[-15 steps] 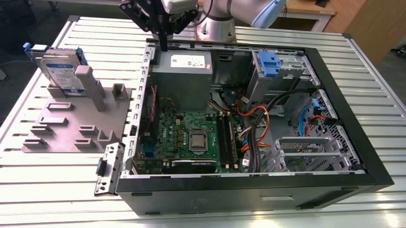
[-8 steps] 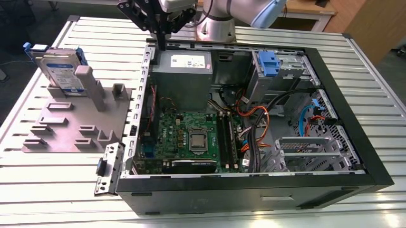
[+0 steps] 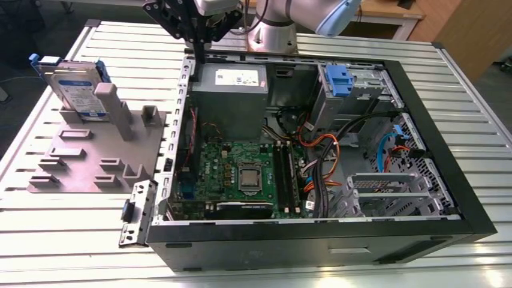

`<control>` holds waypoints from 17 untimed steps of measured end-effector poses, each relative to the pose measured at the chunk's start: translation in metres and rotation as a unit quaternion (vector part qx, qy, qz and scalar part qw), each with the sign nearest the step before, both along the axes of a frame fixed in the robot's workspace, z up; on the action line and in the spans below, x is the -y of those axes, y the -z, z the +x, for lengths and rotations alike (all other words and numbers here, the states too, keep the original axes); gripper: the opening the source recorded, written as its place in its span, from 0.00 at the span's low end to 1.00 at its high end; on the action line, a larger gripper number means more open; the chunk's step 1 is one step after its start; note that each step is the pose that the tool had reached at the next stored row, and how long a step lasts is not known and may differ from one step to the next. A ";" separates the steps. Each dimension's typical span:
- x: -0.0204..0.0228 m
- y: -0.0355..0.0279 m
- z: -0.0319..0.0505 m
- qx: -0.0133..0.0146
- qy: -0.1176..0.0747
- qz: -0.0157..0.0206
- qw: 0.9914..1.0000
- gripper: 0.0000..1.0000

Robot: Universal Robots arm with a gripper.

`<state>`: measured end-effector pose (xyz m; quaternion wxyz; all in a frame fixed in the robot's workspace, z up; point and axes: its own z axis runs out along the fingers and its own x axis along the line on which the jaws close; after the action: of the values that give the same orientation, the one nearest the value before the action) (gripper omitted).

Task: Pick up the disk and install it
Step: 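Reach for the disk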

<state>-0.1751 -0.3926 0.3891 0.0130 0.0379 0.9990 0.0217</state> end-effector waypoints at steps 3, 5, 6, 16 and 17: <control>0.0000 0.0000 -0.0008 0.000 0.000 0.000 1.000 0.11; 0.0000 0.0000 -0.0011 0.000 0.000 0.000 1.000 0.11; 0.0000 0.0000 -0.0011 0.000 0.000 0.000 1.000 0.11; 0.0000 0.0001 -0.0042 0.000 0.000 0.000 1.000 0.11; 0.0000 0.0000 -0.0047 0.000 0.000 0.000 1.000 0.11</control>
<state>-0.1798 -0.3926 0.3891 0.0130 0.0379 0.9990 0.0217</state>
